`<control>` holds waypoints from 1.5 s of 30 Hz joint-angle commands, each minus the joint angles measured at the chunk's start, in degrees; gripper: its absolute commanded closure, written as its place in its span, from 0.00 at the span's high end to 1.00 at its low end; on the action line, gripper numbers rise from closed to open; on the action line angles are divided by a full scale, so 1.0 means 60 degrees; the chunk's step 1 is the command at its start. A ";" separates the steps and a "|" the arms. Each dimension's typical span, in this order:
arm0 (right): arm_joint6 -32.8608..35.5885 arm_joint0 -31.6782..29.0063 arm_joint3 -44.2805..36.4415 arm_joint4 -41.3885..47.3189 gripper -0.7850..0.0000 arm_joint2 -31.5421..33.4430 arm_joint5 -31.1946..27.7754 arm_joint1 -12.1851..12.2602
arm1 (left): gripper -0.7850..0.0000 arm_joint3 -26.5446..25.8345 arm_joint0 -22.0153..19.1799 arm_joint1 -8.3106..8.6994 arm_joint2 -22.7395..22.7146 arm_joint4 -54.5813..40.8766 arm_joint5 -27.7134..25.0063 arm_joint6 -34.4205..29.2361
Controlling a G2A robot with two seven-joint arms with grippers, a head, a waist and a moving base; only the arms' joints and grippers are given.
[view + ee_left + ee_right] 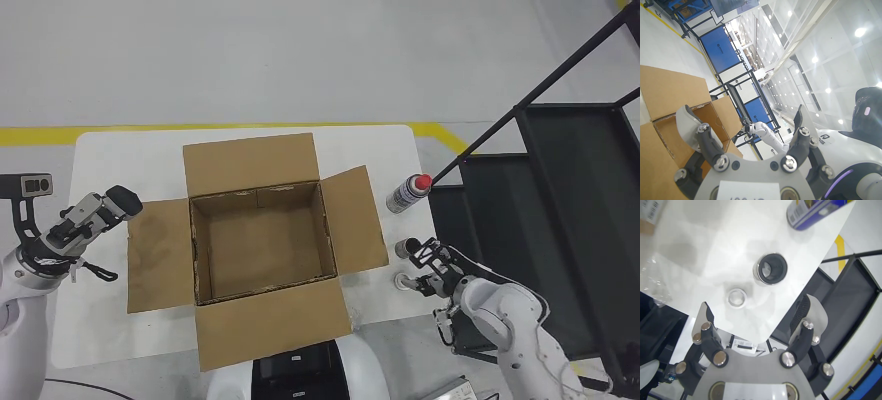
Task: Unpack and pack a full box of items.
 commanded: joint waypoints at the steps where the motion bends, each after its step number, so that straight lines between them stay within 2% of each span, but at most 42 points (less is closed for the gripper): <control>1: -0.0392 -0.0152 -0.0057 0.0416 1.00 0.0293 -0.0498 0.0036 | 1.00 0.0000 0.0000 0.0000 0.0000 0.0000 0.0000 0.0000; 5: -0.0598 -0.0240 -0.0145 0.0822 1.00 0.0535 -0.0936 0.0084 | 1.00 0.0000 0.0000 0.0000 0.0000 0.0000 0.0000 0.0000; 45: -0.0631 -0.0235 -0.0122 0.0997 1.00 0.0574 -0.0954 0.0090 | 1.00 0.0000 0.0000 0.0000 0.0000 0.0000 0.0000 0.0000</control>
